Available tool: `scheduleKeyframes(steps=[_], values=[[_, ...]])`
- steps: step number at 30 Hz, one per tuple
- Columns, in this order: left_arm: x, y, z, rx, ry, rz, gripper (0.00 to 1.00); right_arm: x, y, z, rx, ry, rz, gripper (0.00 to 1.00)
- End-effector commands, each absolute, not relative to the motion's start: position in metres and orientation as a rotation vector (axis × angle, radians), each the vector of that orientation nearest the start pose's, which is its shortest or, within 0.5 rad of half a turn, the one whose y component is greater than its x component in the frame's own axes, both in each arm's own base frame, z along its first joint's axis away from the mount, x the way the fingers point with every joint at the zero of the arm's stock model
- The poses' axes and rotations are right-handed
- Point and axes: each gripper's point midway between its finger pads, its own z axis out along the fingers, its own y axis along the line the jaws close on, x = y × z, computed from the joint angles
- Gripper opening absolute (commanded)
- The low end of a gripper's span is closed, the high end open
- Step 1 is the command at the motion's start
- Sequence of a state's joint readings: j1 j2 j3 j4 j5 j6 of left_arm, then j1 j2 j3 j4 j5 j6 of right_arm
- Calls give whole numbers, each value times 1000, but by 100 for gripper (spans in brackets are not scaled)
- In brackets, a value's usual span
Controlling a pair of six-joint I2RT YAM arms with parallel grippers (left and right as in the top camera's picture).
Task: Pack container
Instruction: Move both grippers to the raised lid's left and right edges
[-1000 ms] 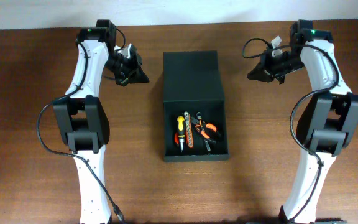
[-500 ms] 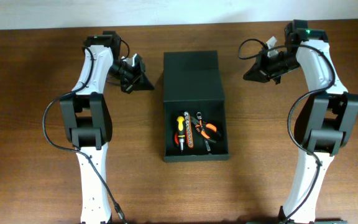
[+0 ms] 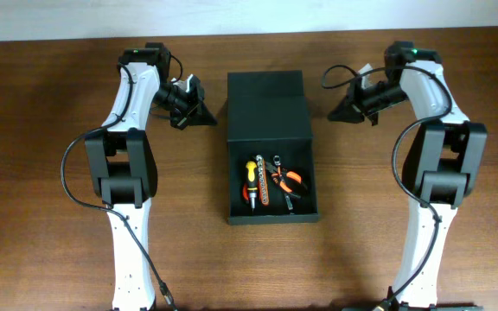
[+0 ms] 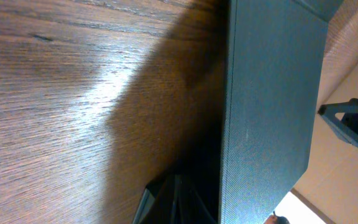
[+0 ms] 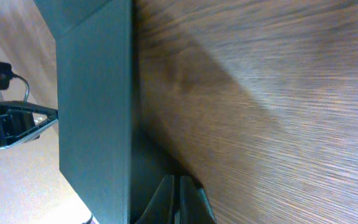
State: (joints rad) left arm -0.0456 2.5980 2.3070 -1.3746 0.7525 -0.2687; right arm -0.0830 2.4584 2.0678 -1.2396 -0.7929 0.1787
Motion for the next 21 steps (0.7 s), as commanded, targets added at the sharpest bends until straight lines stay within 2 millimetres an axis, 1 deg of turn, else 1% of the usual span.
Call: scheduleKeyframes(steps=[1, 4, 7, 11, 17, 21], values=[[470, -145, 29, -383, 3108, -1237, 2, 466, 108, 46, 353, 2968, 1303, 4], [468, -150, 23, -394, 3110, -1292, 2, 463, 117, 42, 332, 2986, 1307, 4], [467, -153, 19, -391, 3119, -1292, 1, 462, 120, 41, 326, 2993, 1308, 4], [466, -155, 19, -379, 3119, -1292, 2, 462, 118, 38, 339, 2996, 1309, 4], [467, -161, 19, -354, 3116, -1290, 2, 461, 118, 24, 356, 3015, 1316, 4], [468, -163, 19, -344, 3112, -1289, 2, 462, 117, 21, 352, 3009, 1315, 4]])
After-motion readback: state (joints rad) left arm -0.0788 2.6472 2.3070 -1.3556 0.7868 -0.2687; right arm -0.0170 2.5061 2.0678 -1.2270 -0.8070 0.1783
